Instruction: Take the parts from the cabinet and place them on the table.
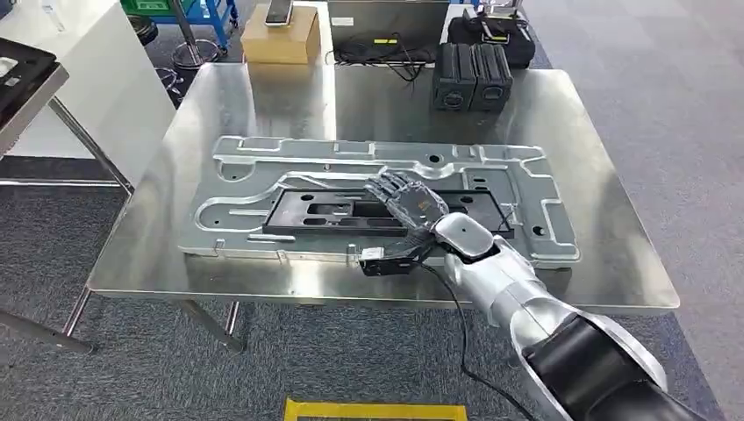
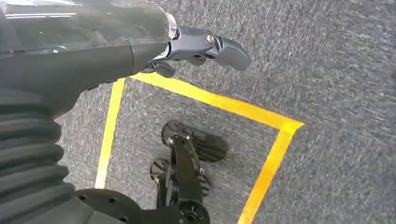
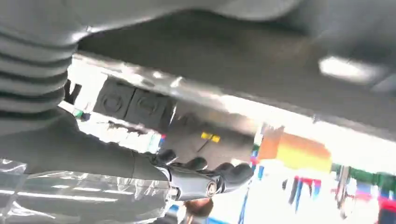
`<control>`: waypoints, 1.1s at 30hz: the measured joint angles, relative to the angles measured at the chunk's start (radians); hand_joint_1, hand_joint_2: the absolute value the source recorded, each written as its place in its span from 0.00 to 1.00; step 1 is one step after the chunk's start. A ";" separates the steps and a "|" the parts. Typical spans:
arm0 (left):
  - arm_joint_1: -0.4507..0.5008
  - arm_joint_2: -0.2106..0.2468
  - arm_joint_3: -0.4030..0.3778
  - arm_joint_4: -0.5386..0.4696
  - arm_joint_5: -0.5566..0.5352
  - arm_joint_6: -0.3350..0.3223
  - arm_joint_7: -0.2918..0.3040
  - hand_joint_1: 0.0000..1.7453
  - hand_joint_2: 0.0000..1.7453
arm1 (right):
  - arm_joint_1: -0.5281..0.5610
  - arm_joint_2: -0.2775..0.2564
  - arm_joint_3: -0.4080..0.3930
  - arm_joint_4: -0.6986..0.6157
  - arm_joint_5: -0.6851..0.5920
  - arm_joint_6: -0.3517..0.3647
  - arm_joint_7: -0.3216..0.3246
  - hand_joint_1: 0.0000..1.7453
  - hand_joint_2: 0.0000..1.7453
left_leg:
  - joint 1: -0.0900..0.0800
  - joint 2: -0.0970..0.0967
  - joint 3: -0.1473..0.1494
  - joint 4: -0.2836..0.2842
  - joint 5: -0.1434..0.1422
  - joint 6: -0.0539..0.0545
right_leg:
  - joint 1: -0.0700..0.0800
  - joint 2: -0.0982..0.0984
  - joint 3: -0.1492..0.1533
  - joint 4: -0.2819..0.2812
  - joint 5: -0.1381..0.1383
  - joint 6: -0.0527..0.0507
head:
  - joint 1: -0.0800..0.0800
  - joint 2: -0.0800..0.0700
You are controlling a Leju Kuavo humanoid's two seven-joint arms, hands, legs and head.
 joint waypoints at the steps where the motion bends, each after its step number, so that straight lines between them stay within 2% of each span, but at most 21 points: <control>1: 0.000 0.002 0.000 0.000 0.000 0.001 0.000 0.00 0.00 | 0.002 -0.001 -0.011 -0.008 -0.015 -0.024 -0.021 0.00 0.00 | -0.006 -0.001 -0.001 0.002 -0.002 -0.007 | -0.011 -0.001 0.004 -0.012 0.008 -0.009 | 0.000 0.000; 2: 0.001 0.001 0.000 0.000 0.000 0.002 0.002 0.00 0.00 | 0.004 0.002 -0.023 -0.022 -0.035 -0.052 -0.053 0.00 0.00 | -0.002 0.000 -0.008 0.019 -0.018 -0.009 | -0.013 -0.003 0.006 -0.018 0.013 -0.016 | 0.000 0.000; 3: 0.001 0.001 0.000 0.000 -0.001 0.001 0.004 0.00 0.00 | 0.007 0.007 -0.035 -0.037 -0.058 -0.077 -0.089 0.00 0.00 | 0.000 0.001 -0.032 0.075 -0.058 -0.012 | -0.014 -0.003 0.004 -0.019 0.015 -0.022 | 0.000 0.000; 5: -0.001 0.001 0.000 0.000 0.000 0.002 0.010 0.00 0.00 | 0.026 0.014 -0.062 -0.076 -0.118 -0.112 -0.164 0.00 0.00 | 0.003 0.001 -0.104 0.240 -0.137 -0.019 | -0.012 -0.002 0.003 -0.019 0.015 -0.023 | 0.000 0.000; 6: -0.003 0.001 0.000 0.000 0.001 0.002 0.012 0.00 0.00 | 0.041 0.016 -0.076 -0.098 -0.155 -0.118 -0.201 0.00 0.00 | 0.003 0.001 -0.137 0.310 -0.160 -0.023 | -0.011 -0.003 0.004 -0.018 0.015 -0.024 | 0.000 0.000; 7: -0.001 0.001 0.000 0.000 0.002 0.002 0.014 0.00 0.00 | 0.061 0.016 -0.093 -0.136 -0.208 -0.117 -0.244 0.00 0.00 | 0.004 0.001 -0.148 0.332 -0.157 -0.025 | -0.011 -0.004 0.004 -0.018 0.014 -0.023 | 0.000 0.000; 8: 0.000 0.001 0.000 0.000 0.002 0.002 0.018 0.00 0.00 | 0.083 0.016 -0.111 -0.182 -0.256 -0.113 -0.274 0.00 0.00 | 0.004 0.001 -0.136 0.302 -0.131 -0.026 | -0.011 -0.003 0.004 -0.016 0.013 -0.022 | 0.000 0.000; 11: 0.000 0.002 0.000 0.000 0.004 0.002 0.024 0.00 0.00 | 0.160 0.011 -0.170 -0.374 -0.458 -0.090 -0.369 0.00 0.00 | 0.008 0.002 0.001 0.027 -0.005 -0.020 | -0.010 -0.003 0.009 -0.008 0.001 -0.012 | 0.000 0.000; 12: -0.002 0.002 0.000 0.000 0.004 0.001 0.027 0.00 0.00 | 0.183 0.007 -0.189 -0.438 -0.529 -0.082 -0.377 0.00 0.00 | 0.004 0.002 0.015 0.008 -0.024 -0.015 | -0.003 -0.004 0.004 -0.004 -0.002 -0.006 | 0.000 0.000; 15: 0.004 0.001 0.001 0.000 0.008 -0.003 0.030 0.00 0.00 | 0.257 -0.010 -0.245 -0.618 -0.705 -0.066 -0.384 0.00 0.00 | 0.001 -0.002 0.011 0.008 -0.021 0.001 | -0.004 -0.006 0.005 -0.006 -0.001 0.006 | 0.000 0.000; 17: 0.007 -0.002 0.003 0.000 0.019 -0.016 0.029 0.00 0.00 | 0.342 -0.041 -0.309 -0.799 -0.802 -0.088 -0.385 0.00 0.00 | 0.007 -0.003 0.015 -0.003 -0.015 0.018 | -0.009 -0.005 0.006 0.008 -0.017 0.023 | 0.000 0.000; 18: 0.008 -0.005 0.004 0.000 0.026 -0.024 0.026 0.00 0.00 | 0.375 -0.052 -0.348 -0.874 -0.835 -0.111 -0.385 0.00 0.00 | 0.006 -0.004 0.015 -0.003 -0.016 0.025 | -0.010 -0.003 -0.012 0.045 -0.046 0.026 | 0.000 0.000; 20: 0.014 -0.008 0.009 0.000 0.036 -0.036 0.014 0.00 0.00 | 0.446 -0.091 -0.436 -1.001 -0.863 -0.169 -0.385 0.00 0.00 | 0.006 -0.005 0.015 -0.003 -0.018 0.032 | -0.012 -0.002 -0.094 0.215 -0.132 0.034 | 0.000 0.000; 21: 0.017 -0.009 0.011 0.000 0.040 -0.038 0.009 0.00 0.00 | 0.486 -0.111 -0.471 -1.049 -0.871 -0.184 -0.385 0.00 0.00 | 0.006 -0.006 0.015 -0.002 -0.019 0.033 | -0.013 -0.002 -0.132 0.287 -0.156 0.037 | 0.000 0.000; 22: 0.021 -0.010 0.013 0.000 0.042 -0.038 0.008 0.00 0.00 | 0.524 -0.128 -0.506 -1.093 -0.879 -0.198 -0.385 0.00 0.00 | 0.006 -0.008 0.016 -0.002 -0.019 0.033 | -0.014 -0.002 -0.154 0.320 -0.156 0.038 | 0.000 0.000; 23: 0.025 -0.012 0.015 0.000 0.042 -0.038 0.006 0.00 0.00 | 0.559 -0.144 -0.540 -1.136 -0.882 -0.211 -0.386 0.00 0.00 | 0.006 -0.009 0.017 -0.002 -0.021 0.033 | -0.014 -0.002 -0.151 0.302 -0.132 0.038 | 0.000 0.000; 24: 0.027 -0.015 0.019 0.000 0.043 -0.037 0.005 0.00 0.00 | 0.589 -0.162 -0.573 -1.178 -0.885 -0.220 -0.385 0.00 0.00 | 0.005 -0.009 0.019 -0.001 -0.022 0.031 | -0.014 -0.002 -0.121 0.234 -0.088 0.036 | 0.000 0.000; 26: 0.028 -0.020 0.027 0.000 0.045 -0.037 0.004 0.00 0.00 | 0.658 -0.193 -0.629 -1.260 -0.872 -0.230 -0.386 0.00 0.00 | 0.005 -0.008 0.026 0.000 -0.025 0.027 | -0.014 -0.002 -0.018 0.033 0.004 0.028 | 0.000 0.000; 27: 0.028 -0.022 0.028 0.000 0.045 -0.037 0.004 0.00 0.00 | 0.691 -0.202 -0.653 -1.291 -0.863 -0.233 -0.386 0.00 0.00 | 0.001 -0.009 0.025 0.003 -0.027 0.024 | -0.010 -0.001 0.000 -0.006 0.002 0.025 | 0.000 0.000; 31: 0.029 -0.023 0.029 0.000 0.042 -0.037 0.006 0.00 0.00 | 0.806 -0.230 -0.722 -1.388 -0.843 -0.225 -0.386 0.00 0.00 | -0.002 -0.011 0.024 0.001 -0.023 0.004 | -0.007 -0.002 -0.006 -0.006 0.015 0.008 | 0.000 0.000; 33: 0.030 -0.023 0.030 0.000 0.034 -0.037 0.008 0.00 0.00 | 0.863 -0.233 -0.739 -1.418 -0.801 -0.203 -0.386 0.00 0.00 | 0.001 -0.004 0.012 0.038 -0.075 -0.005 | -0.014 -0.006 -0.010 -0.015 0.025 -0.010 | 0.000 0.000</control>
